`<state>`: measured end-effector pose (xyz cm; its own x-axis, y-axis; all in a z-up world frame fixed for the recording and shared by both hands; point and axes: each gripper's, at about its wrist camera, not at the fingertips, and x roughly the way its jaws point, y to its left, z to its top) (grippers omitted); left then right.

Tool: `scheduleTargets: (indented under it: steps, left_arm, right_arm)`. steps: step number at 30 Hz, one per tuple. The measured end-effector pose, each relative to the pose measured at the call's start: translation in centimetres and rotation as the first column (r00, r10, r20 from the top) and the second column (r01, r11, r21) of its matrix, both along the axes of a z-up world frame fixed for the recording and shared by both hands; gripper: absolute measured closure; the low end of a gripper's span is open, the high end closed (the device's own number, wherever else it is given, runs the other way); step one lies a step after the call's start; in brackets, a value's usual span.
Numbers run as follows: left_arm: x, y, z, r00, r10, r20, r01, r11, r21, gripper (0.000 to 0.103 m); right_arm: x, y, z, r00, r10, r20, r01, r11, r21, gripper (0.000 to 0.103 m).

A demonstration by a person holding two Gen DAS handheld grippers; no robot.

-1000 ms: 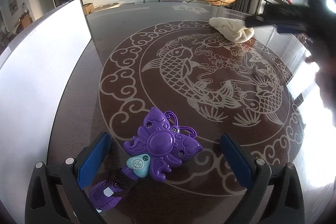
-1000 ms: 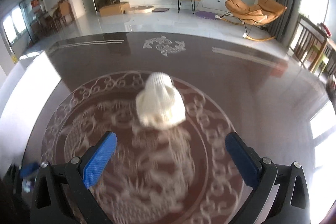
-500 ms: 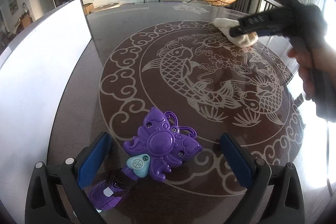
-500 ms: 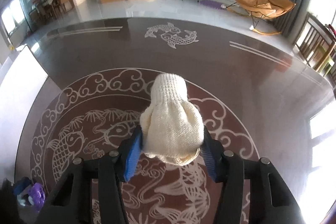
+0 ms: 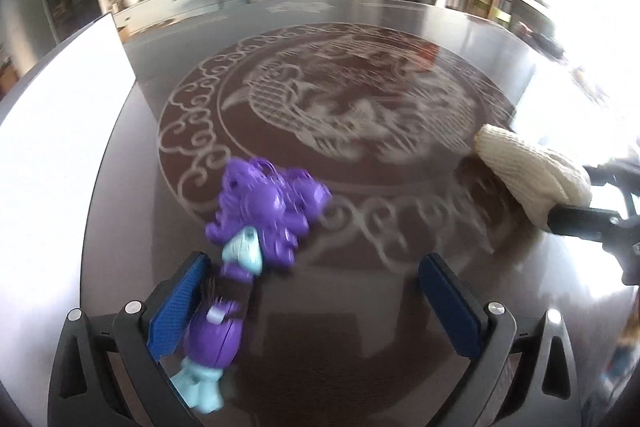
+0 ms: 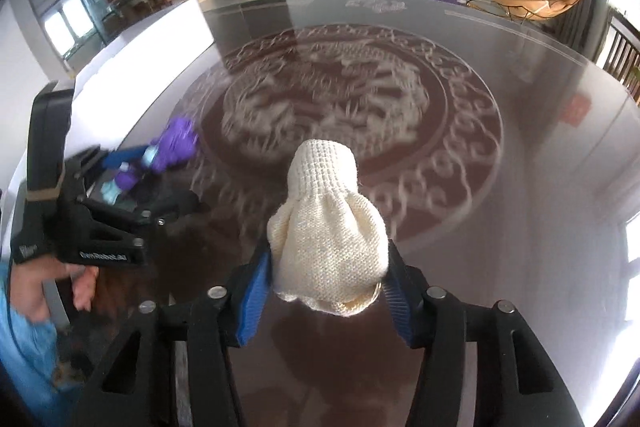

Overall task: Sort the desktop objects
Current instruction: 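Carry the purple toy and cream hat over the bin with both grippers, then open both grippers to drop the toy and hat into the bin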

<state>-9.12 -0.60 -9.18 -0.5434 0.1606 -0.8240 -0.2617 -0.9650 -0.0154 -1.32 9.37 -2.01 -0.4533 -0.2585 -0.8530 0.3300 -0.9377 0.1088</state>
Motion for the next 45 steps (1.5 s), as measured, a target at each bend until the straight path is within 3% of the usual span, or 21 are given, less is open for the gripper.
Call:
scheduleTargets:
  steps: [2, 5, 8, 10, 11, 12, 13, 14, 21, 24, 29, 32, 35, 37, 42, 43, 44, 45]
  left_arm:
    - [0.4, -0.6, 0.1, 1.000, 0.010, 0.001, -0.010, 1.000, 0.017, 0.000]
    - [0.3, -1.5, 0.3, 0.999, 0.038, 0.012, -0.038, 0.998, 0.054, 0.000]
    - [-0.9, -1.8, 0.0, 0.997, 0.076, 0.031, -0.076, 0.997, -0.004, 0.000]
    - [-1.1, -1.7, -0.1, 0.997, 0.070, 0.031, -0.069, 0.997, -0.024, 0.000]
    - [-1.2, -1.7, -0.1, 0.998, 0.060, 0.018, -0.059, 0.998, -0.021, 0.015]
    - [-1.2, -1.7, 0.3, 0.999, 0.041, -0.022, -0.041, 0.999, -0.012, 0.030]
    - [-1.2, -1.7, 0.5, 0.999, 0.040, -0.033, -0.040, 0.999, -0.013, 0.058]
    - [-1.5, -2.0, 0.7, 0.999, 0.039, -0.020, -0.039, 0.999, 0.009, 0.064]
    - [1.1, -4.0, 2.9, 0.993, 0.105, -0.061, -0.094, 0.982, 0.167, 0.064]
    - [3.1, -4.9, 5.8, 0.985, 0.142, -0.103, -0.114, 0.964, 0.241, 0.064]
    - [7.9, -10.4, 13.5, 0.953, 0.219, -0.210, -0.136, 0.928, 0.348, 0.064]
    - [9.2, -15.4, 16.0, 0.929, 0.290, -0.230, -0.209, 0.924, 0.319, 0.064]
    - [9.4, -20.4, 16.1, 0.899, 0.382, -0.215, -0.329, 0.912, 0.244, 0.064]
    - [7.9, -24.7, 14.8, 0.879, 0.452, -0.150, -0.422, 0.885, 0.196, 0.064]
    - [4.5, -30.0, 10.7, 0.836, 0.549, 0.014, -0.549, 0.833, 0.070, 0.063]
    - [3.7, -30.5, 9.6, 0.824, 0.563, 0.058, -0.565, 0.824, 0.029, 0.056]
    - [3.4, -30.6, 9.1, 0.819, 0.569, 0.073, -0.571, 0.821, 0.016, 0.039]
    - [3.5, -30.9, 8.8, 0.812, 0.578, 0.082, -0.581, 0.814, 0.013, 0.030]
  right_arm:
    - [0.3, -0.6, 0.1, 0.999, 0.035, -0.010, -0.035, 0.999, 0.036, 0.018]
    - [-0.8, -1.8, 0.3, 0.998, 0.063, 0.001, -0.063, 0.994, 0.086, 0.017]
    - [-2.0, -2.3, 0.1, 0.996, 0.068, 0.052, -0.074, 0.991, 0.116, 0.017]
    - [-1.9, -2.2, 0.2, 0.995, 0.071, 0.063, -0.077, 0.993, 0.093, 0.036]
    - [-1.8, -2.0, 0.2, 0.995, 0.070, 0.068, -0.076, 0.993, 0.094, 0.053]
    - [-1.6, -1.8, 0.3, 0.996, 0.067, 0.066, -0.073, 0.994, 0.083, 0.054]
    - [-1.3, -1.5, 0.5, 0.997, 0.055, 0.059, -0.059, 0.995, 0.082, 0.055]
    - [-0.8, -1.1, 0.6, 0.998, 0.043, 0.053, -0.047, 0.996, 0.077, 0.055]
    - [1.4, 0.2, 3.8, 1.000, 0.018, -0.004, -0.018, 1.000, 0.013, 0.056]
    - [1.7, -1.3, 6.2, 0.998, 0.046, -0.042, -0.046, 0.999, -0.008, 0.056]
    - [2.1, -7.0, 10.6, 0.983, 0.140, -0.120, -0.149, 0.986, -0.073, 0.056]
    - [1.9, -13.4, 13.2, 0.957, 0.238, -0.165, -0.261, 0.956, -0.132, 0.056]
    - [1.4, -20.5, 14.3, 0.925, 0.324, -0.198, -0.358, 0.919, -0.168, 0.056]
    - [1.0, -25.4, 14.0, 0.906, 0.370, -0.203, -0.405, 0.898, -0.172, 0.056]
    - [-0.9, -34.9, 11.7, 0.883, 0.447, -0.146, -0.463, 0.880, -0.107, 0.053]
    - [-1.2, -36.0, 11.1, 0.881, 0.455, -0.126, -0.467, 0.879, -0.094, 0.052]
    - [-1.5, -37.2, 10.2, 0.882, 0.461, -0.098, -0.469, 0.880, -0.075, 0.047]
    - [-1.7, -37.8, 9.6, 0.883, 0.462, -0.081, -0.467, 0.882, -0.060, 0.039]
